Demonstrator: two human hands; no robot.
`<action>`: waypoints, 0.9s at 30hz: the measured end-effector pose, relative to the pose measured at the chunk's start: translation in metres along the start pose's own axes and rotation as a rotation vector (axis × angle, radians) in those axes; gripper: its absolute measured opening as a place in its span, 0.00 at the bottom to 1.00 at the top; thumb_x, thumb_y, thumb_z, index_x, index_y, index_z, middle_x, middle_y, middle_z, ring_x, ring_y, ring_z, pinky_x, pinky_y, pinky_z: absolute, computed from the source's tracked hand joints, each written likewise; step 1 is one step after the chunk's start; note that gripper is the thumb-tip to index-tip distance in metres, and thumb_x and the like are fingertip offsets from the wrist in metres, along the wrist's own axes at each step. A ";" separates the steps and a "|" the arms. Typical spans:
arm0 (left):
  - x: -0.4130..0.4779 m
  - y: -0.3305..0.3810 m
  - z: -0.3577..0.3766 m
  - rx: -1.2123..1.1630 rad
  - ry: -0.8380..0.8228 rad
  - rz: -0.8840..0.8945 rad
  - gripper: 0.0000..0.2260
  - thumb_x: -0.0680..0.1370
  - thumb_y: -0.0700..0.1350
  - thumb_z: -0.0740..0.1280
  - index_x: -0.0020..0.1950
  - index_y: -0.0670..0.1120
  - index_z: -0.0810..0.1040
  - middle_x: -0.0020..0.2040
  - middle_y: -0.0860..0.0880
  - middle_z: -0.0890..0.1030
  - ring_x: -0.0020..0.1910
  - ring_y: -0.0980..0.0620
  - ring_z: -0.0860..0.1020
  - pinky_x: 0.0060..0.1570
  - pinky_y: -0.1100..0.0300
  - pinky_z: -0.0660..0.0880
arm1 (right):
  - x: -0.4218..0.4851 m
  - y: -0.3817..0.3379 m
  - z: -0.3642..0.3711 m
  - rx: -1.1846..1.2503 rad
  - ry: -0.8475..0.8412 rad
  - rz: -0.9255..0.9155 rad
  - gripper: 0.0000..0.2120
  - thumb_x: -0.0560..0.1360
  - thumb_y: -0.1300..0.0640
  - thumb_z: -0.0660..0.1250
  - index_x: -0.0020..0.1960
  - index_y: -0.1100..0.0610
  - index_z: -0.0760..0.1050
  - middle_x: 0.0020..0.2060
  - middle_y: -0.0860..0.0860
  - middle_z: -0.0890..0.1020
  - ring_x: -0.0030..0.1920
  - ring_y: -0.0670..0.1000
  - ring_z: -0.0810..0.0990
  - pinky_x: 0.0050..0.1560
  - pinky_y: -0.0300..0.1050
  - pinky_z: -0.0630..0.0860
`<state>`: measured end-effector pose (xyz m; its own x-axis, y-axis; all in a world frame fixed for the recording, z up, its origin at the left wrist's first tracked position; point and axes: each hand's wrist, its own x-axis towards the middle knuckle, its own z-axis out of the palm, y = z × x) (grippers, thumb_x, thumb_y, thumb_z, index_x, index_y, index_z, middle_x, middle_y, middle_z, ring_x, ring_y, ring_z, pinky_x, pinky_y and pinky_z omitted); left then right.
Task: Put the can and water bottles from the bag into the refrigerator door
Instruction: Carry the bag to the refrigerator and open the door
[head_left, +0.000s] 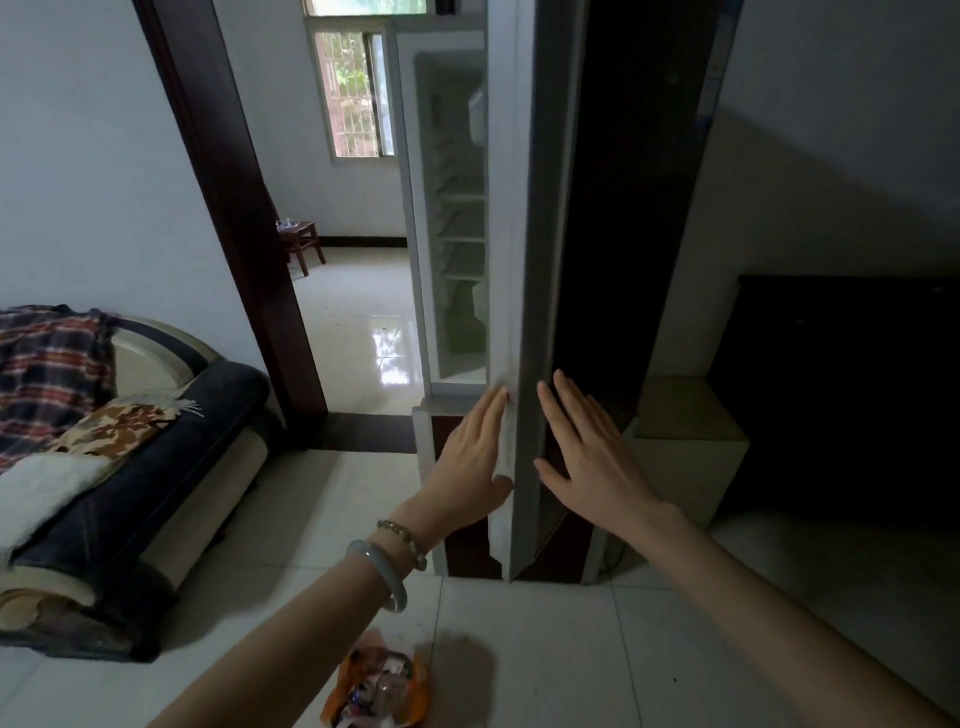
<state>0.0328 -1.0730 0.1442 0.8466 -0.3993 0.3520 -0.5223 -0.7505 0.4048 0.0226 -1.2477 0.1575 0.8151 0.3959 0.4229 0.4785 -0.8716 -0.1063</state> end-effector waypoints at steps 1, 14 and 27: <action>-0.001 0.005 0.004 -0.003 -0.011 0.033 0.42 0.72 0.40 0.67 0.75 0.46 0.40 0.77 0.49 0.43 0.71 0.58 0.41 0.72 0.56 0.47 | -0.007 0.001 -0.003 -0.001 0.007 0.016 0.41 0.75 0.50 0.65 0.75 0.56 0.41 0.75 0.57 0.46 0.74 0.55 0.49 0.71 0.51 0.48; 0.019 0.044 0.038 -0.069 -0.066 0.570 0.36 0.71 0.39 0.67 0.75 0.44 0.53 0.75 0.46 0.56 0.74 0.52 0.54 0.72 0.58 0.54 | -0.096 0.022 -0.046 -0.141 0.132 0.328 0.43 0.72 0.53 0.68 0.75 0.59 0.43 0.75 0.59 0.46 0.72 0.56 0.56 0.68 0.49 0.58; 0.100 0.041 0.023 0.044 0.113 0.523 0.35 0.75 0.46 0.62 0.75 0.40 0.46 0.76 0.43 0.48 0.75 0.48 0.46 0.73 0.48 0.48 | -0.103 0.032 -0.054 -0.525 0.003 0.448 0.37 0.72 0.52 0.64 0.74 0.60 0.51 0.74 0.59 0.52 0.74 0.57 0.47 0.72 0.55 0.48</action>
<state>0.0985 -1.1557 0.1761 0.4566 -0.6686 0.5869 -0.8648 -0.4886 0.1161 -0.0636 -1.3324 0.1588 0.8960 -0.0356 0.4426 -0.1268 -0.9758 0.1781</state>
